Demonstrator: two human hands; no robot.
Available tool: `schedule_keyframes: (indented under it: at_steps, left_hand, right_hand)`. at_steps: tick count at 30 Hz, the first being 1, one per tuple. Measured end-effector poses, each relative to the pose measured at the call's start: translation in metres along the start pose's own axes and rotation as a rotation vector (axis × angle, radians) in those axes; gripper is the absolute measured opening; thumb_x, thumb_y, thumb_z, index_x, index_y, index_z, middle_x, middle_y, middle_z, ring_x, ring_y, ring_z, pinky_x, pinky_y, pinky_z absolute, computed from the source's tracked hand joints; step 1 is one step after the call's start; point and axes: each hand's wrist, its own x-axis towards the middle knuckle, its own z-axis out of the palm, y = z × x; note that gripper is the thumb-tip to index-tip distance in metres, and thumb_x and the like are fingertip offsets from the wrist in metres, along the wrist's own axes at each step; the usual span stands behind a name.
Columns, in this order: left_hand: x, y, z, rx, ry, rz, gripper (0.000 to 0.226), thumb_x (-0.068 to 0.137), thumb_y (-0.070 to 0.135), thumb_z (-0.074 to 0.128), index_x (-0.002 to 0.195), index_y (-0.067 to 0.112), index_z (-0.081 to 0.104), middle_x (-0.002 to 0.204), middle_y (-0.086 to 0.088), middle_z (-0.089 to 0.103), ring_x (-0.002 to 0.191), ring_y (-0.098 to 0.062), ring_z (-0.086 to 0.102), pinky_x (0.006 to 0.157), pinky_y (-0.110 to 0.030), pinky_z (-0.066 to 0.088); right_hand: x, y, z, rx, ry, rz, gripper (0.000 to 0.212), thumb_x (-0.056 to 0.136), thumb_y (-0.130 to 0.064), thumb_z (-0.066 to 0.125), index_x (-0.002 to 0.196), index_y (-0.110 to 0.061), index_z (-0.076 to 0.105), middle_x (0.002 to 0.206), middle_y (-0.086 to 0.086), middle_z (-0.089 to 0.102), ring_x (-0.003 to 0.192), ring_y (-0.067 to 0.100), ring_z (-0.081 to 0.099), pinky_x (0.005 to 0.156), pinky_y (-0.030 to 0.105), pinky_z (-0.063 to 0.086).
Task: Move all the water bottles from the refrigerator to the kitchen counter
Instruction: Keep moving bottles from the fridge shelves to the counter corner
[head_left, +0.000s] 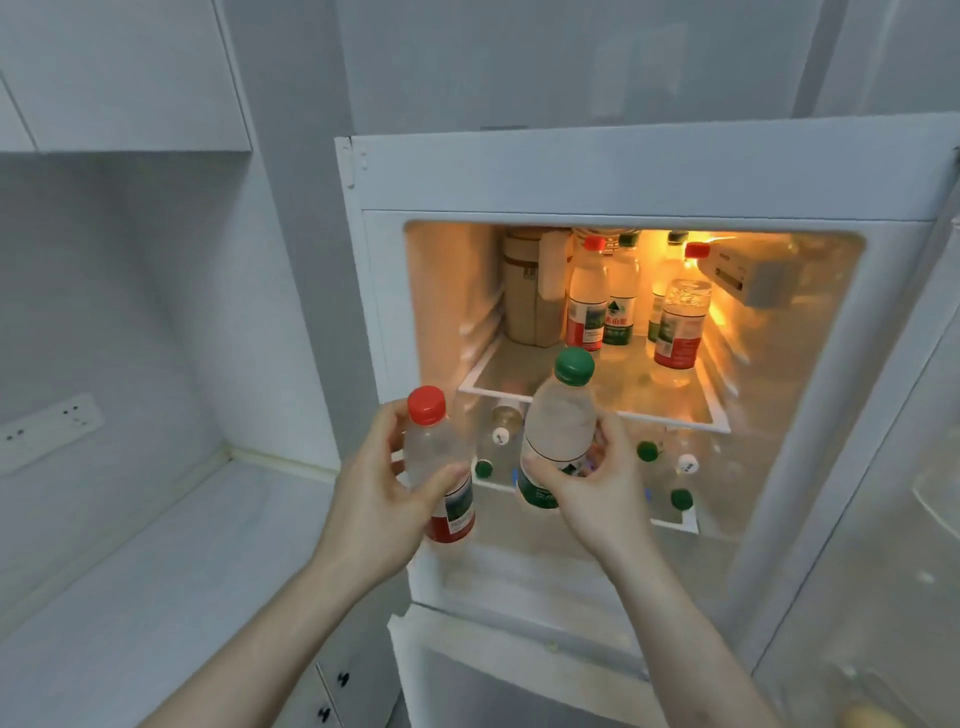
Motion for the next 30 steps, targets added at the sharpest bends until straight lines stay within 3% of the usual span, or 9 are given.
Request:
schedule_keyframes:
  at_steps: [4,10,15,18,22,26,30]
  left_hand:
    - [-0.055,-0.02,-0.047,0.084,0.096,-0.12,0.054,0.084,0.02,0.083,0.121,0.045,0.052,0.114,0.038,0.063,0.108,0.011,0.06,0.087,-0.019,0.05]
    - [-0.137,-0.036,-0.115,0.203,0.274,-0.301,0.052,0.085,0.018,0.083,0.116,0.047,0.052,0.115,0.037,0.062,0.109,0.012,0.059,0.088,-0.018,0.047]
    - [-0.214,-0.028,-0.174,0.288,0.425,-0.429,0.05,0.085,0.022,0.083,0.116,0.047,0.053,0.114,0.03,0.066,0.107,-0.003,0.066,0.083,-0.026,0.054]
    - [-0.263,-0.014,-0.204,0.356,0.496,-0.47,0.052,0.085,0.02,0.083,0.118,0.046,0.053,0.111,0.03,0.067,0.104,0.001,0.065,0.086,-0.023,0.052]
    - [-0.324,0.006,-0.232,0.39,0.572,-0.505,0.052,0.084,0.018,0.083,0.118,0.045,0.054,0.111,0.03,0.068,0.105,0.004,0.065,0.084,-0.017,0.05]
    - [-0.384,0.03,-0.255,0.403,0.638,-0.513,0.05,0.085,0.017,0.082,0.119,0.041,0.056,0.11,0.03,0.068,0.106,0.006,0.064,0.079,-0.005,0.047]
    - [-0.446,0.053,-0.273,0.405,0.702,-0.536,0.052,0.085,0.016,0.083,0.12,0.041,0.055,0.112,0.027,0.069,0.109,0.004,0.065,0.087,-0.015,0.049]
  right_hand:
    - [-0.032,-0.004,0.037,0.035,-0.238,0.051,0.065,0.075,-0.016,0.093,0.12,-0.045,0.057,0.113,-0.035,0.066,0.11,-0.011,0.062,0.083,0.013,0.051]
    - [-0.084,-0.012,0.104,0.076,-0.57,0.101,0.058,0.076,-0.008,0.089,0.118,-0.037,0.062,0.113,-0.019,0.072,0.106,0.002,0.068,0.09,0.023,0.051]
    - [-0.146,-0.027,0.167,0.093,-0.815,0.116,0.059,0.075,-0.013,0.09,0.117,-0.041,0.06,0.116,-0.018,0.071,0.111,0.003,0.067,0.099,0.031,0.053]
    - [-0.19,-0.041,0.193,0.096,-0.909,0.097,0.059,0.071,-0.02,0.091,0.116,-0.044,0.06,0.116,-0.019,0.07,0.112,0.005,0.067,0.103,0.037,0.054]
    - [-0.245,-0.066,0.211,0.1,-1.003,0.08,0.06,0.064,-0.036,0.088,0.114,-0.051,0.058,0.117,-0.023,0.069,0.114,0.002,0.066,0.104,0.037,0.053]
    - [-0.301,-0.093,0.219,0.1,-1.086,0.055,0.06,0.069,-0.028,0.093,0.113,-0.049,0.058,0.114,-0.029,0.067,0.11,-0.008,0.063,0.1,0.025,0.052]
    - [-0.362,-0.12,0.22,0.101,-1.161,0.024,0.06,0.071,-0.025,0.095,0.113,-0.047,0.059,0.113,-0.026,0.069,0.108,-0.008,0.063,0.09,0.016,0.049]
